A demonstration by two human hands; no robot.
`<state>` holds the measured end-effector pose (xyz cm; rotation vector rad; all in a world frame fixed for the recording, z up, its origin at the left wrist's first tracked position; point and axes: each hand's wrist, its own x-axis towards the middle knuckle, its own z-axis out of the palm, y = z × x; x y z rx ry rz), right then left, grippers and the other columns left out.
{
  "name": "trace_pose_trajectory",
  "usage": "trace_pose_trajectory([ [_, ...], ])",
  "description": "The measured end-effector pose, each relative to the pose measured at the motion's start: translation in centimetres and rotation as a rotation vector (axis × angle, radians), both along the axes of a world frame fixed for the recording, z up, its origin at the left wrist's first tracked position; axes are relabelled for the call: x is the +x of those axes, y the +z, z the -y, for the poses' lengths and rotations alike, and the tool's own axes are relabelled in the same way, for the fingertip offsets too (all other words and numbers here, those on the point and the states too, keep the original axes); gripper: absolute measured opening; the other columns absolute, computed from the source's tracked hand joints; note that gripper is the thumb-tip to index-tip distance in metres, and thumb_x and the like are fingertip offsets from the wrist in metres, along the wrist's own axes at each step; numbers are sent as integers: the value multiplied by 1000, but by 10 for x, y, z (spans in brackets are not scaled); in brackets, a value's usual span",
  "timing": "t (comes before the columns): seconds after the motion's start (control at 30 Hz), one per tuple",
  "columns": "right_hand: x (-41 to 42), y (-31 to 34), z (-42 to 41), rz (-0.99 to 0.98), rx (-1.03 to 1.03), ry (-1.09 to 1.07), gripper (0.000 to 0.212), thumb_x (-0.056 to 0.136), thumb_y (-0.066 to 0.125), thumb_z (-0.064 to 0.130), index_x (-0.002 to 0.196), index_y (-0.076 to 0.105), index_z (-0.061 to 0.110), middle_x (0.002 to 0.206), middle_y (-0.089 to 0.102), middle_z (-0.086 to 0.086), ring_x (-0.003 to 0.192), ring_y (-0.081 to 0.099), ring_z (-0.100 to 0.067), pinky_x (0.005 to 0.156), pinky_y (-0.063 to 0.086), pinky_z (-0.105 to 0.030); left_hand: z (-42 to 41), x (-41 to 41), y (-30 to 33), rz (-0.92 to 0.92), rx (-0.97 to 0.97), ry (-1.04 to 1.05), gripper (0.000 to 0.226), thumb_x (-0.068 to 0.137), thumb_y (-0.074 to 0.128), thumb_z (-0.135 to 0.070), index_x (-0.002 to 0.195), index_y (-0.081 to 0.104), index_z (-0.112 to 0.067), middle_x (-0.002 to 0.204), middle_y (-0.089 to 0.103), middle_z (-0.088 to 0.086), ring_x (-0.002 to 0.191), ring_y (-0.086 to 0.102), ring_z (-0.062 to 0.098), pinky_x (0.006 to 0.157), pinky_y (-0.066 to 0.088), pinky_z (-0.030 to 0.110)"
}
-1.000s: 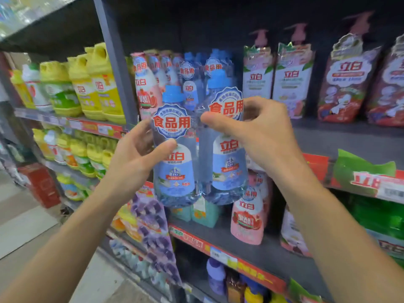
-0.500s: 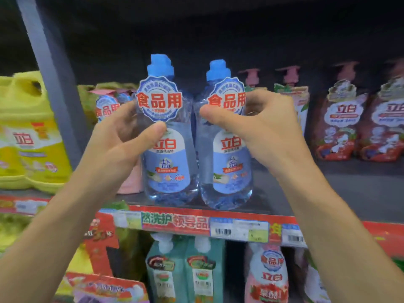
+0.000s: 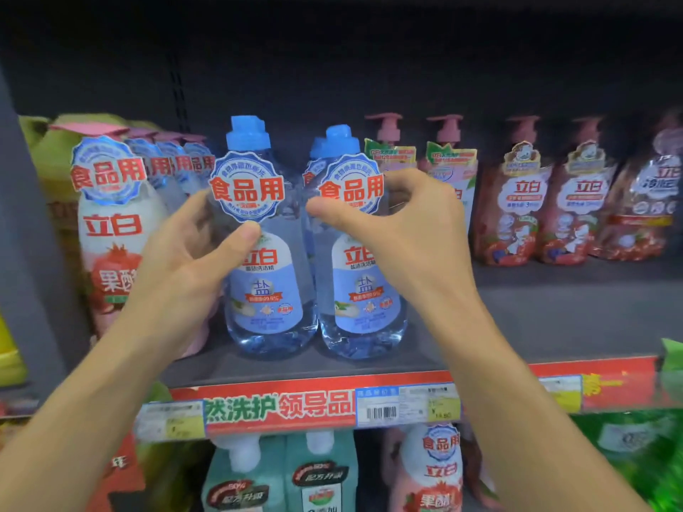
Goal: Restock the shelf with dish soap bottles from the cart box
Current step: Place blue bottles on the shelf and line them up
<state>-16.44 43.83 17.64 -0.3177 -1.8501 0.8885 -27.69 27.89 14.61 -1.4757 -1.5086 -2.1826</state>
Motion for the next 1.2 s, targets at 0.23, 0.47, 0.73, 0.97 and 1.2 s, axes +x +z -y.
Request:
trace_pose_trajectory([
  [0.23, -5, -3, 2, 54, 17, -51, 73, 48, 71, 84, 96, 66, 29, 92, 70, 14, 90, 67, -8, 78, 57, -43, 2, -9, -11, 27, -6, -23, 56, 77, 72, -28, 128, 55, -10, 127, 66, 6, 124, 58, 24, 104, 47, 33],
  [0.47, 3, -1, 7, 99, 14, -64, 69, 59, 74, 79, 104, 57, 30, 97, 63, 15, 95, 61, -10, 82, 52, -41, -1, -9, -5, 61, 24, 55, 60, 79, 79, -33, 127, 47, -14, 108, 71, -13, 108, 64, 6, 87, 50, 18],
  [0.73, 9, -3, 2, 132, -2, -28, 70, 65, 71, 78, 108, 52, 25, 102, 62, 13, 97, 59, -12, 76, 47, -34, -8, 1, -8, 89, -5, 143, 48, 82, 63, -22, 126, 44, -24, 117, 65, -12, 114, 62, 5, 90, 48, 24],
  [0.97, 14, -2, 4, 123, 21, -19, 77, 65, 70, 79, 113, 52, 21, 106, 66, 8, 100, 63, -16, 80, 52, -39, -10, 24, -7, -73, -279, 537, 92, 82, 70, -54, 151, 20, -20, 147, 44, -8, 131, 45, 3, 114, 36, 33],
  [1.2, 21, -27, 5, 119, 7, 89, 73, 74, 82, 51, 128, 48, 16, 123, 63, 1, 116, 58, -20, 93, 49, -39, -16, 44, -27, -65, -445, 919, 78, 75, 67, -66, 132, 45, -17, 125, 56, 4, 116, 56, 25, 96, 47, 45],
])
